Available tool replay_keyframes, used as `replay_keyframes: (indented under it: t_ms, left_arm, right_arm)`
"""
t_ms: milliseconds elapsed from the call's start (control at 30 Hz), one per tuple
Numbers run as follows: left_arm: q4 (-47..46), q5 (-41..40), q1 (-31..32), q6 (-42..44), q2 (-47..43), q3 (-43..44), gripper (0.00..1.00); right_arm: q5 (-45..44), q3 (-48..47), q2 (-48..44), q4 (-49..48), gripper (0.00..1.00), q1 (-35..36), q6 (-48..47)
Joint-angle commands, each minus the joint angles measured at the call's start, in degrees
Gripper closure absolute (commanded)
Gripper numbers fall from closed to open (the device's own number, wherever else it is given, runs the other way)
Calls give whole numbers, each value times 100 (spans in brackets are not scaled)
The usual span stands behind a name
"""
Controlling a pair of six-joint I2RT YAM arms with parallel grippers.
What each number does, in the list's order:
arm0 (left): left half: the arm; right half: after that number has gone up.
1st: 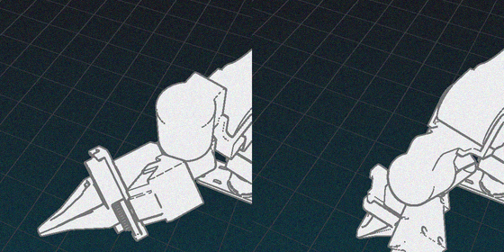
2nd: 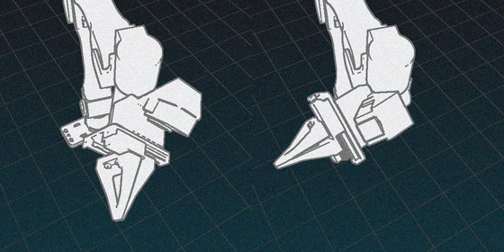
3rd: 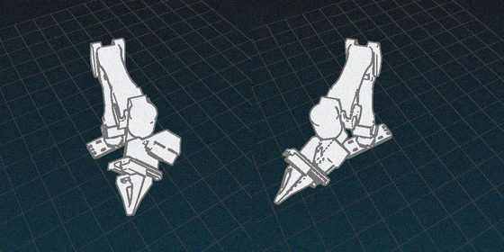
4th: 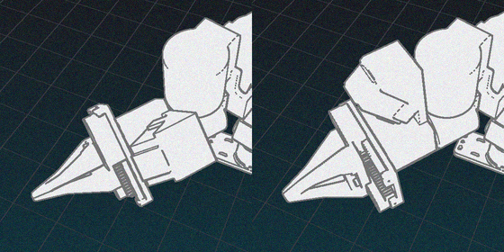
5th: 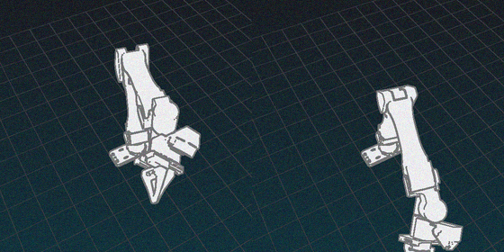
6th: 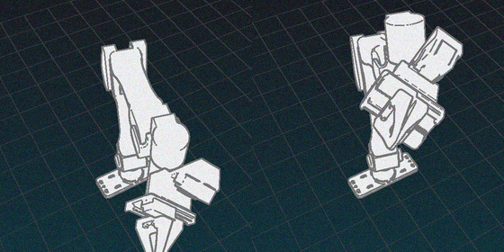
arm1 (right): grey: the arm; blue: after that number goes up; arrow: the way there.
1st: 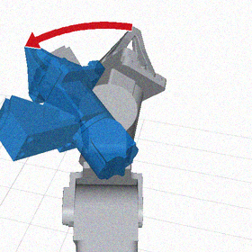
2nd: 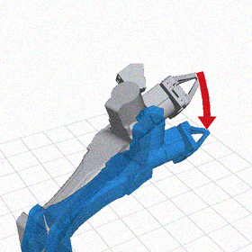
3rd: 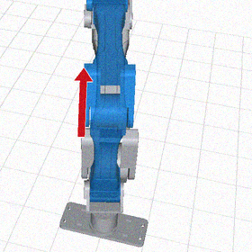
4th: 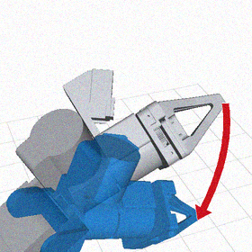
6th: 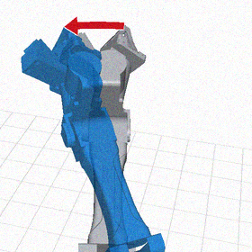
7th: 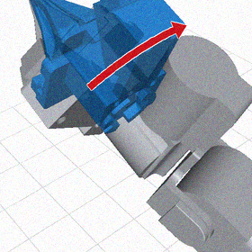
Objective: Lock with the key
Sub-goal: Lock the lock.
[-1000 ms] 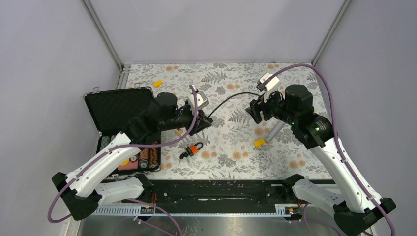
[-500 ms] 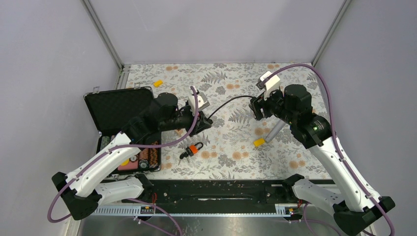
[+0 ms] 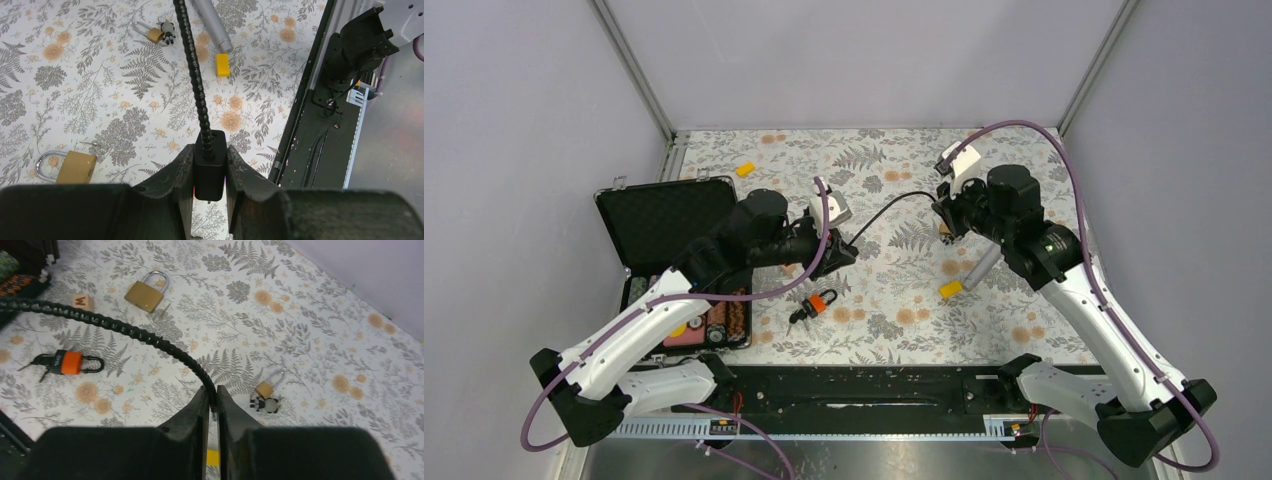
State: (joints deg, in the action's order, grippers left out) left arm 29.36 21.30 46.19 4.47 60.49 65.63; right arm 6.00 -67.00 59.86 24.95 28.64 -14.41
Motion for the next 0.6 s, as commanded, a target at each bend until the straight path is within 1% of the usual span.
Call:
replay_keyframes:
  t_ms: [0, 33, 100, 233, 333, 433, 467, 567]
  left_arm:
    - [-630, 273, 23, -95, -61, 130, 100]
    - [-804, 230, 30, -191, -97, 76, 100]
    - [-1128, 179, 30, -292, -166, -67, 100]
    - [-1838, 116, 27, -351, -264, -455, 100]
    - [-2256, 258, 30, -273, -262, -659, 100]
    - [-2601, 541, 27, -170, -248, -816, 100]
    - [-2692, 643, 26, -129, -248, -858, 100]
    - [-2978, 1080, 26, 127, -263, -1033, 100]
  right_arm:
    - [282, -117, -9, -88, 97, -21, 310]
    - [380, -112, -37, -67, 100, -17, 451]
    - [849, -4, -204, -184, 100, -17, 670]
    - [1875, 544, -671, -1174, 100, -17, 1566]
    - [2608, 1048, -906, -2505, 100, -17, 2597]
    - [2923, 1539, -1060, -4065, 100, -21, 3608]
    - [3024, 1651, -1068, -4577, 100, -17, 3874]
    - [3409, 1919, -1018, -5597, 100, 3, 4422]
